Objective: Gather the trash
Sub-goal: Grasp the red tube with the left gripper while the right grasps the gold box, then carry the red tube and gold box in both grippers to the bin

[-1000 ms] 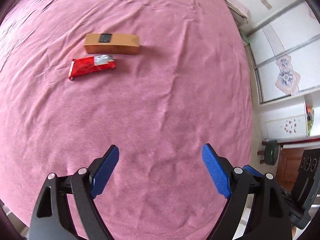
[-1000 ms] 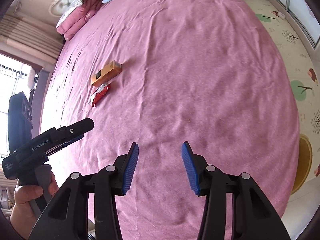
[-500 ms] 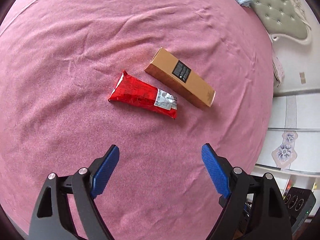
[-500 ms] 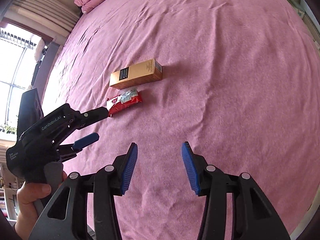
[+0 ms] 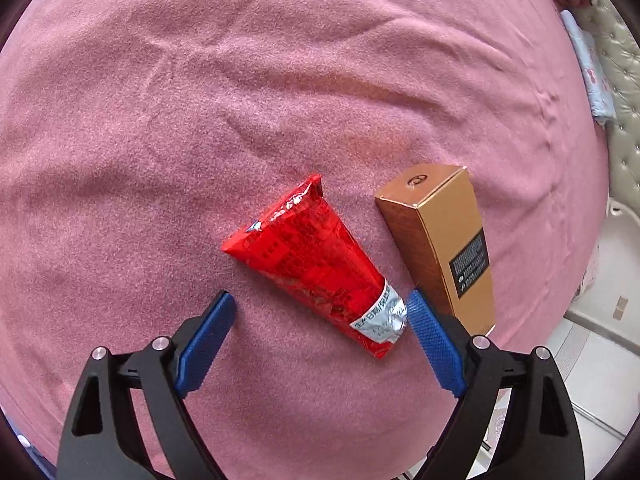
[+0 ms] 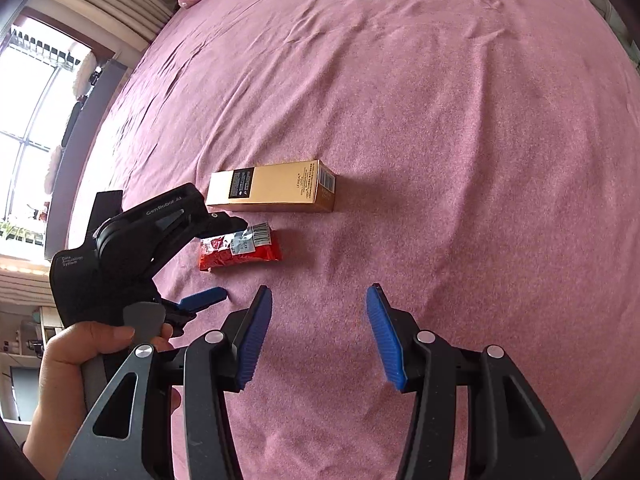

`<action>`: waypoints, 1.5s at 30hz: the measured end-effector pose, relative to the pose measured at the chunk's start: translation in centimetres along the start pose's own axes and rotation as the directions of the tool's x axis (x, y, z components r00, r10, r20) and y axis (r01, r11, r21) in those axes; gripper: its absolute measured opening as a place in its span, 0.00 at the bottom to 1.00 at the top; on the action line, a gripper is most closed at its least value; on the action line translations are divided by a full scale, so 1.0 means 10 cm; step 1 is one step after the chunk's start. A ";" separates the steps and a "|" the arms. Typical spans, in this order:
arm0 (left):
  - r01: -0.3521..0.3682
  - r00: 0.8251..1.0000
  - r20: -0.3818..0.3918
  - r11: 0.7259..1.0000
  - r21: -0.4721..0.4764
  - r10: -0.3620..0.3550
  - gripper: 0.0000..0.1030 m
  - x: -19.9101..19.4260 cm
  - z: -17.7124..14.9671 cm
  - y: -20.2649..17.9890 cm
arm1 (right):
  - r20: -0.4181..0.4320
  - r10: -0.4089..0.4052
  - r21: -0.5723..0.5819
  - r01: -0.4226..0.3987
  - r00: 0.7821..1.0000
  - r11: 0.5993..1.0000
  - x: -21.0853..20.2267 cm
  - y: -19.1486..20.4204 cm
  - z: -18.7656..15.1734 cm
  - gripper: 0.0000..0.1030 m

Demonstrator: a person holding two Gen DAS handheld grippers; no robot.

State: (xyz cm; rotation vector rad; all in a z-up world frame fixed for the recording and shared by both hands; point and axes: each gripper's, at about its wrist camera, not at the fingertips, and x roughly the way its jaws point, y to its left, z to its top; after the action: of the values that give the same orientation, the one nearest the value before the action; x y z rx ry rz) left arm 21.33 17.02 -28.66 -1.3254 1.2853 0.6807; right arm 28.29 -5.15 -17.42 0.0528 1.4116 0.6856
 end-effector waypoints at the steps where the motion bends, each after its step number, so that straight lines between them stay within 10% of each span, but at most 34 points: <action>1: -0.010 1.000 0.000 1.000 -0.020 0.010 0.89 0.02 0.01 -0.02 | -0.003 -0.004 -0.009 0.004 1.000 1.000 0.02 0.01 0.02 0.47; 4: -0.055 0.998 0.009 0.997 -0.046 0.056 0.88 0.06 0.02 -0.07 | -0.008 -0.015 -0.043 0.014 1.000 0.999 0.06 0.05 0.10 0.47; 8: -0.148 0.988 0.048 0.989 -0.021 0.149 0.58 0.05 -0.06 -0.12 | -0.013 -0.050 -0.120 0.048 0.999 0.992 0.11 0.17 0.27 0.47; 14: -0.098 0.993 0.076 0.989 0.107 0.090 0.39 -0.12 -0.16 0.02 | -0.033 -0.064 -0.320 0.050 0.997 0.946 0.23 0.49 0.52 0.47; 32: -0.047 0.999 0.033 0.955 0.294 0.039 0.39 -0.39 -0.10 0.51 | -0.120 -0.362 -0.818 0.114 0.924 0.564 1.29 1.29 0.67 0.51; 45: -0.005 1.000 -0.023 0.871 0.491 0.019 0.39 -0.51 -0.57 0.32 | -0.117 -0.147 -0.352 0.097 0.982 0.931 0.52 0.62 0.12 0.39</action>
State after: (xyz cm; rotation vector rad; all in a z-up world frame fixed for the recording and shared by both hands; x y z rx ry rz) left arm 15.53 13.80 -23.66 -0.9075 1.3757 0.3072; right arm 26.85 2.76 -19.14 -0.3652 1.3968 0.8368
